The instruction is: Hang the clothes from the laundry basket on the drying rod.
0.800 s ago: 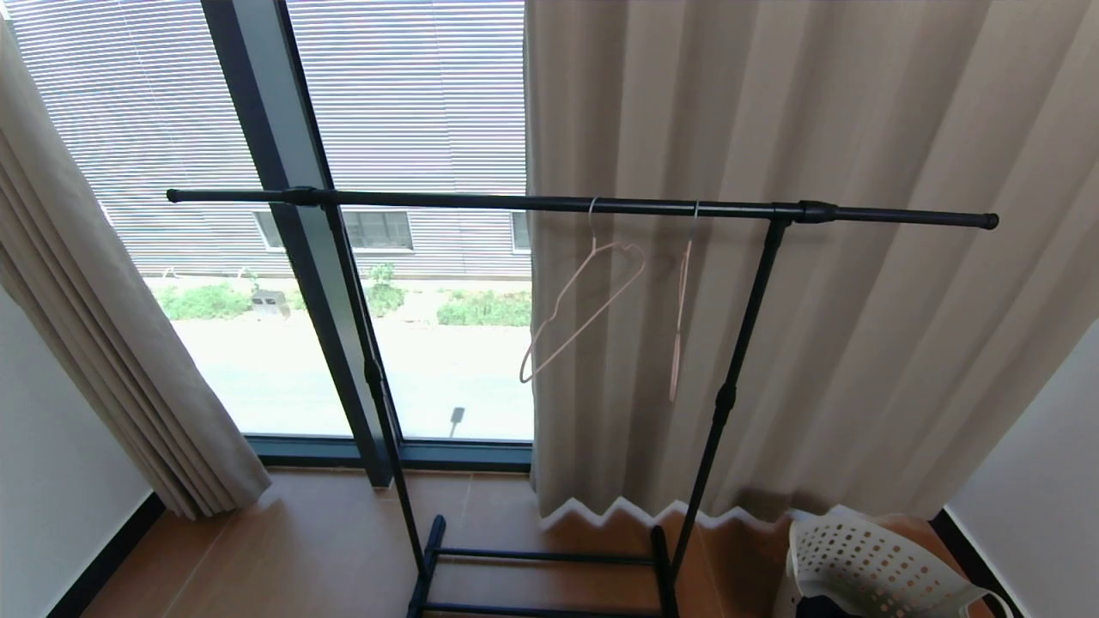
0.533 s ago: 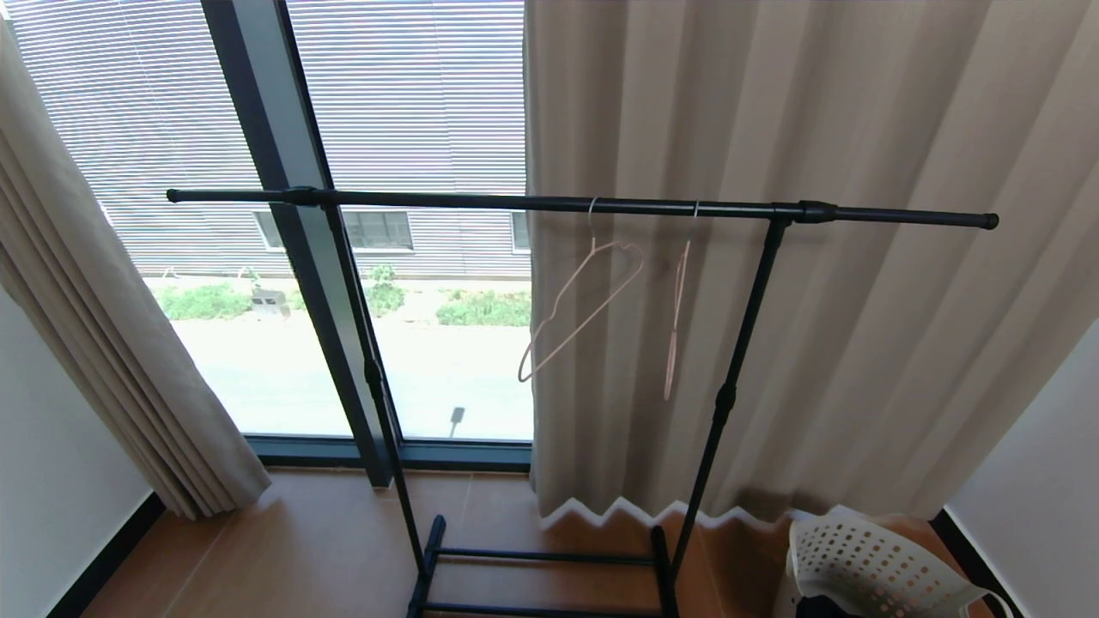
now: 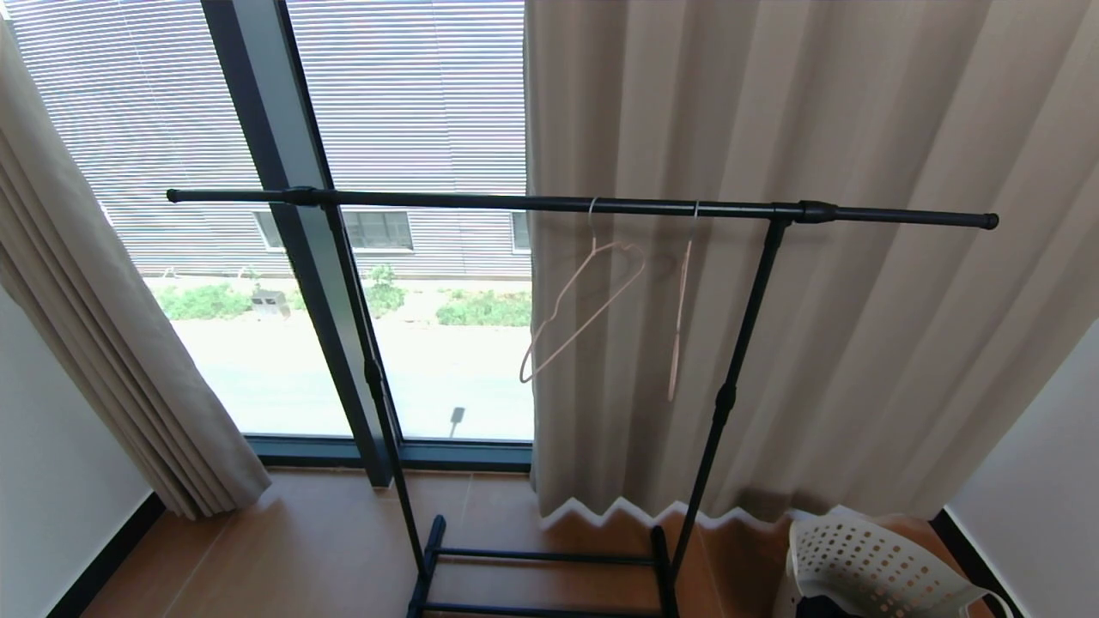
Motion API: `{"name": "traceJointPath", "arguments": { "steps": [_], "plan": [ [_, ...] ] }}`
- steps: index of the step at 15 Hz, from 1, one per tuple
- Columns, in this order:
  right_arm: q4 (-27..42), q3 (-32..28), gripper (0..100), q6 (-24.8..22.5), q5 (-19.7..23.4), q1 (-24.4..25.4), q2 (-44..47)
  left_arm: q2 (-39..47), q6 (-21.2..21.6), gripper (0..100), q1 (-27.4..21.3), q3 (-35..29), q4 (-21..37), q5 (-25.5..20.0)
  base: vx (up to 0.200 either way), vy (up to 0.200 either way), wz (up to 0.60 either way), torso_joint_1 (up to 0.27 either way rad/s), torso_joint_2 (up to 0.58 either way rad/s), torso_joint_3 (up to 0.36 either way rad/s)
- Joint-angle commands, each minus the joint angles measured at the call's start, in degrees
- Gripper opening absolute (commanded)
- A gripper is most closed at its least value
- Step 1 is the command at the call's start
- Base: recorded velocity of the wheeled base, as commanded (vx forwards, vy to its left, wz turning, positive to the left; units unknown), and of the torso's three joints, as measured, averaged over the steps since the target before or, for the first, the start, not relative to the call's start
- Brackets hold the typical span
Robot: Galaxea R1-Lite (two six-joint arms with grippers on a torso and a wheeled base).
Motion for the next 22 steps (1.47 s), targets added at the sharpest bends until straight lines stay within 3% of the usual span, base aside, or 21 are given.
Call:
{"name": "traceJointPath", "arguments": {
  "steps": [1, 22],
  "plan": [
    [0.0, 0.0, 100, -0.1, 0.0, 0.0, 0.1, 0.0, 0.0, 100, 0.0, 0.0, 0.0, -0.1, 0.000, 0.000, 0.00, 0.000, 0.00, 0.000],
    [0.1, 0.0, 100, 0.4, 0.6, 0.0, 0.1, 0.0, -0.4, 100, 0.0, 0.0, 0.1, -0.4, 0.000, 0.000, 0.00, 0.000, 0.00, 0.000]
  ]
}}
